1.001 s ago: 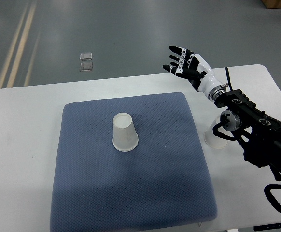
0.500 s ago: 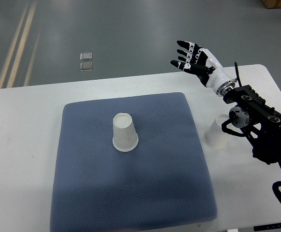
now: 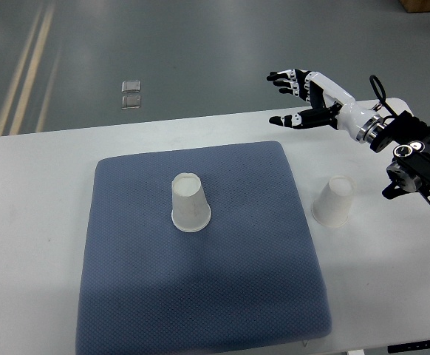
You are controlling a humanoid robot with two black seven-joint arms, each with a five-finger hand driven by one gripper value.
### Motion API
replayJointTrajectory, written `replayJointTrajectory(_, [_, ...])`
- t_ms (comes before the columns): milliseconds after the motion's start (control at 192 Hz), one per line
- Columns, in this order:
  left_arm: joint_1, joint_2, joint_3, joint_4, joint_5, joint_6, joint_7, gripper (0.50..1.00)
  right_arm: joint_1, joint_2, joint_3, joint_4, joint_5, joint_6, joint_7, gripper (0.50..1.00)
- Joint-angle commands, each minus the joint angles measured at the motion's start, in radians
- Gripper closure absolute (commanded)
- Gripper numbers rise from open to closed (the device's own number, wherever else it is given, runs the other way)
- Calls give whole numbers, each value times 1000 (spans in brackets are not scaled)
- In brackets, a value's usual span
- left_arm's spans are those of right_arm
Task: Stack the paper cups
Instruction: 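Reach the open right hand down toward the white cup beside the pad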
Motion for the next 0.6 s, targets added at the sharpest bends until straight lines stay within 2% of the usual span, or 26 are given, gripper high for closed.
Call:
replayJointTrajectory(0, [0,0,0,0,-1,1,0,500,6,-44,-47,22,-109,11,40,581])
replayJointTrajectory(182, [0,0,0,0,0,0,1,500,4,-125,-98,68,-262,79,101,581])
replayJointTrajectory(380, [0,0,0,0,0,0,0,500,1,-219,-182,105,-398,88,187,579])
replayJointTrajectory(594, [0,0,0,0,0,0,2,500,1,-287,-251,149,-451,80,192,581])
